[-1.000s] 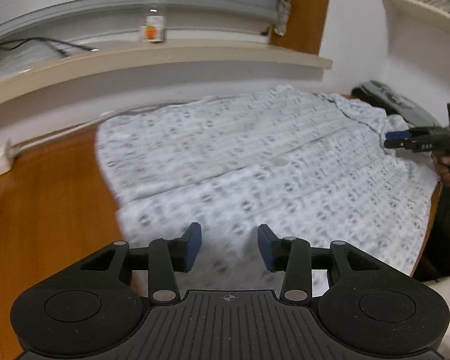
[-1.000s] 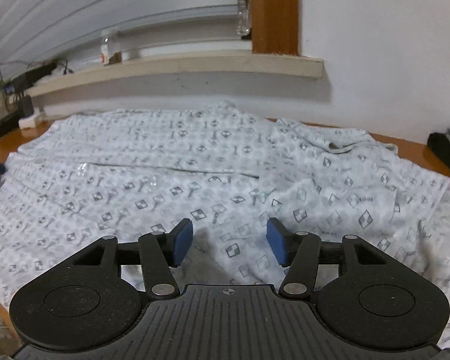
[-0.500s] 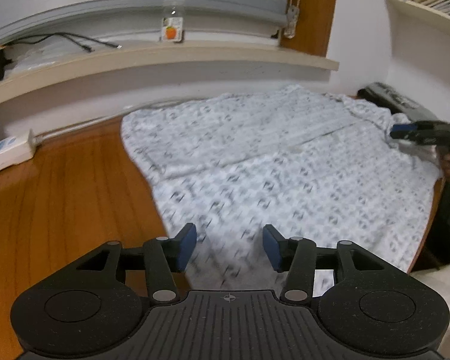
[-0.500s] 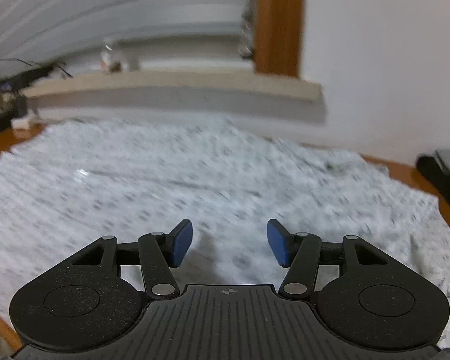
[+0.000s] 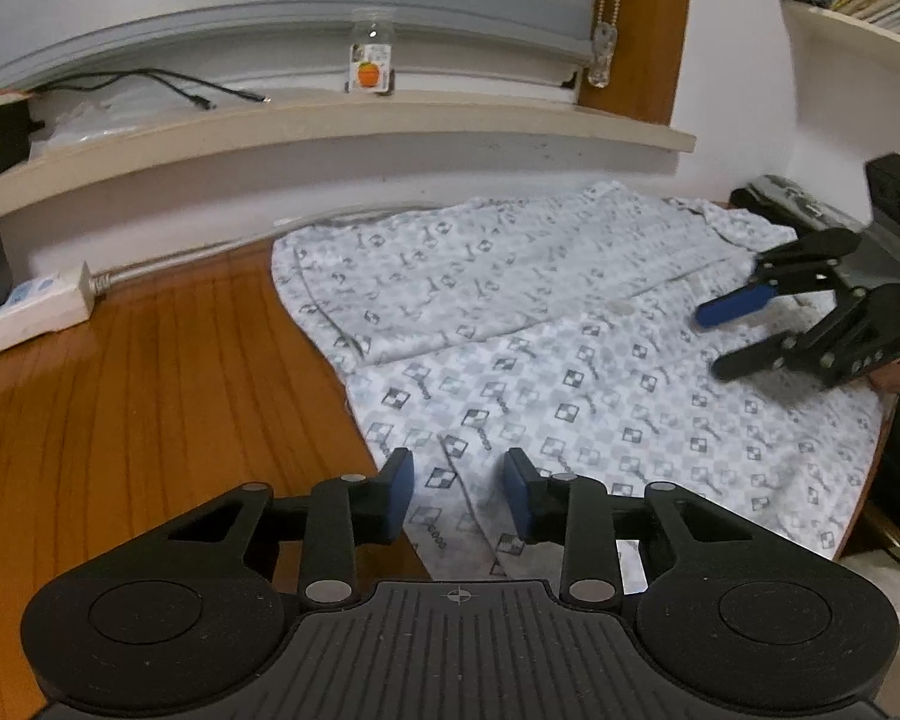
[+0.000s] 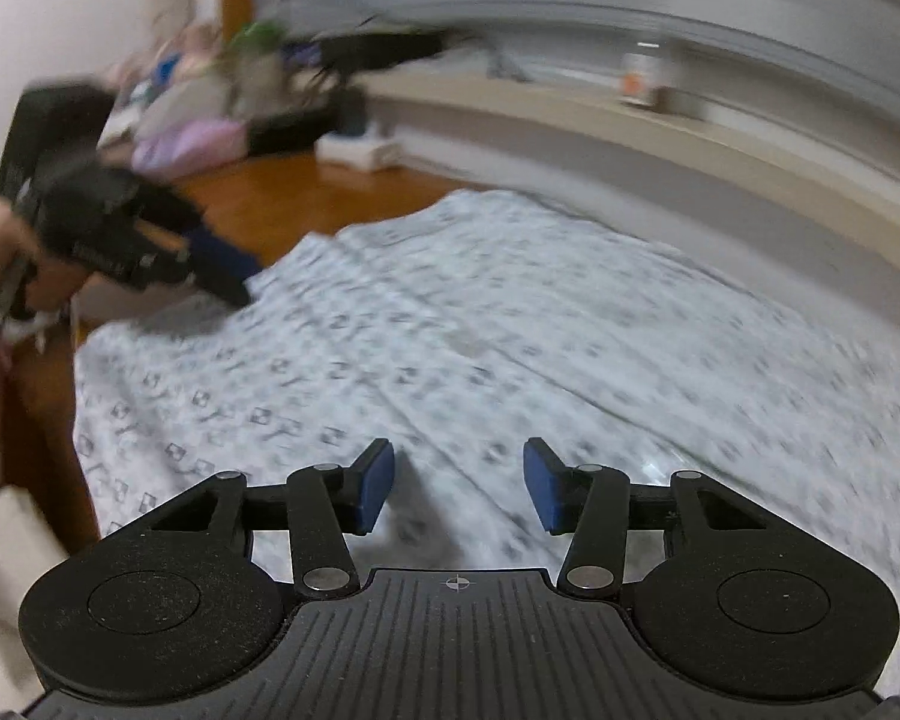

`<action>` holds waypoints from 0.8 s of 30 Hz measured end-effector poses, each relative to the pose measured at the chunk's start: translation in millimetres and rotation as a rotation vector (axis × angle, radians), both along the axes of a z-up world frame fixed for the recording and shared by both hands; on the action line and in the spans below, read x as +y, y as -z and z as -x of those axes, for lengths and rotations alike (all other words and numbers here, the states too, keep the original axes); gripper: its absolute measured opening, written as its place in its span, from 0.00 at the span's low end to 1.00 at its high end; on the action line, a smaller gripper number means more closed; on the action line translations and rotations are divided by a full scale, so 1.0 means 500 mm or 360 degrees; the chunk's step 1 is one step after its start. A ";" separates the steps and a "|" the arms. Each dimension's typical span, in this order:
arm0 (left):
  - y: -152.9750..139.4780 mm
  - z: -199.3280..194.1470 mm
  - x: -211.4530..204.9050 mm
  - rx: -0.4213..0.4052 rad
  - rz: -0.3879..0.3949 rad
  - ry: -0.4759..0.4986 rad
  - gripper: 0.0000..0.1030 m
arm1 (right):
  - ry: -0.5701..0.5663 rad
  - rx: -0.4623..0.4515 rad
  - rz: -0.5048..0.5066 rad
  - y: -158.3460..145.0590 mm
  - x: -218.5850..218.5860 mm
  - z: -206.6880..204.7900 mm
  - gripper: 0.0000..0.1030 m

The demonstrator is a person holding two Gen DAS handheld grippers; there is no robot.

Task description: Fold clothes

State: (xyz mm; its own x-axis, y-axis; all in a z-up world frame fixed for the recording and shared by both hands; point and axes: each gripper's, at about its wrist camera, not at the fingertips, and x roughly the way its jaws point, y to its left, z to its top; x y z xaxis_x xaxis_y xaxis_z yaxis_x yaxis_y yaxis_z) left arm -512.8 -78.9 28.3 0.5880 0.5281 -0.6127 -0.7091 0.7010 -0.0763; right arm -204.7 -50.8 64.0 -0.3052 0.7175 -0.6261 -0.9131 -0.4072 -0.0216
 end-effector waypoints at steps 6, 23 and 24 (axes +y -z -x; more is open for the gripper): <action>-0.006 0.000 -0.003 -0.0034 -0.0059 0.0005 0.01 | -0.0125 0.0063 0.0027 -0.003 -0.008 0.025 0.08; 0.002 0.016 0.009 -0.0019 0.0003 -0.0137 0.02 | -0.0215 0.0013 -0.0154 0.003 -0.068 0.150 0.35; 0.003 0.019 0.009 -0.0018 0.0006 -0.0138 0.02 | -0.0260 0.0008 -0.0137 0.009 -0.072 0.166 0.35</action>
